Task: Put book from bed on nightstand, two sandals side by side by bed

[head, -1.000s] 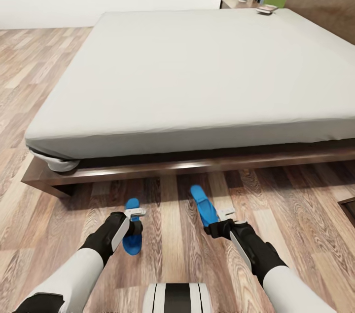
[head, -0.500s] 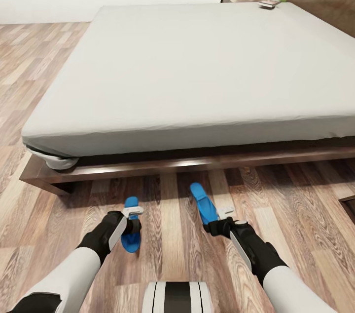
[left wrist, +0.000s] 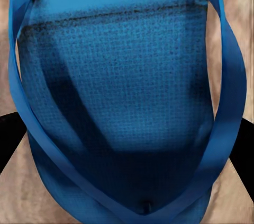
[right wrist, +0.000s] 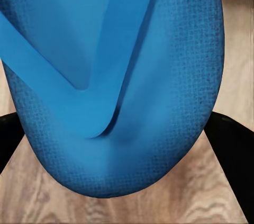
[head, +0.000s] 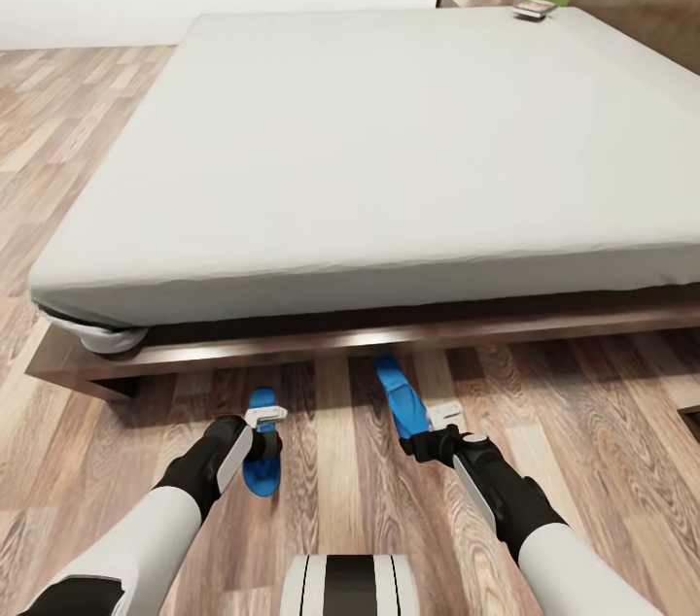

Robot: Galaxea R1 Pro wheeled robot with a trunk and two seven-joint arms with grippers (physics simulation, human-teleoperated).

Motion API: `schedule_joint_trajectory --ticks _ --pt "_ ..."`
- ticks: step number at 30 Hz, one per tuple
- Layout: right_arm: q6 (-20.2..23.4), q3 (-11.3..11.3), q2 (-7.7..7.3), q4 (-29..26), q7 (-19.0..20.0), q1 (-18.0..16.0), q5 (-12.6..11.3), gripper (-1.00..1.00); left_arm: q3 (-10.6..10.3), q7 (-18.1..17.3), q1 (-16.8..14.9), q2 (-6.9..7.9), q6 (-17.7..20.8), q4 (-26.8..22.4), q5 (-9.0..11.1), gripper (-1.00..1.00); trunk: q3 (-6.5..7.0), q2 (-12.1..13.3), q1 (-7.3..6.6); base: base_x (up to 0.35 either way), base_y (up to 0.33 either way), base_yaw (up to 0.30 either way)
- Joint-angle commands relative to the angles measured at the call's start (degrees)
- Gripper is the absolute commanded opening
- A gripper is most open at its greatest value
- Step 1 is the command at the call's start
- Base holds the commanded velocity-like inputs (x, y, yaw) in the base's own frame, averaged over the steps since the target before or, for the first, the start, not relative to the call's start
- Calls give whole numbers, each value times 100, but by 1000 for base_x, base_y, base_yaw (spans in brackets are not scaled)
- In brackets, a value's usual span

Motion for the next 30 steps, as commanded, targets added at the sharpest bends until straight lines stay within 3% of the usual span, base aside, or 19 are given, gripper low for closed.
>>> schedule_joint_trajectory --ticks 1,5,24,30 --pt "31 15 -5 -11 2 -2 -21 -100 -19 58 -1 3 24 -14 62 -100 -4 -1 2 162 0 0" --pt "31 14 -6 -16 -2 -2 -21 -100 -1 72 -1 11 34 -41 69 -100 -4 -1 2 53 0 0" --pt "31 23 -8 -53 -9 -2 -6 -100 -29 67 -2 3 44 -150 61 -100 -425 -27 51 1 0 0" --pt "103 33 -7 -310 -7 7 -1 -100 -26 69 -1 3 37 -150 61 -100 -425 -27 51 0 0 0"
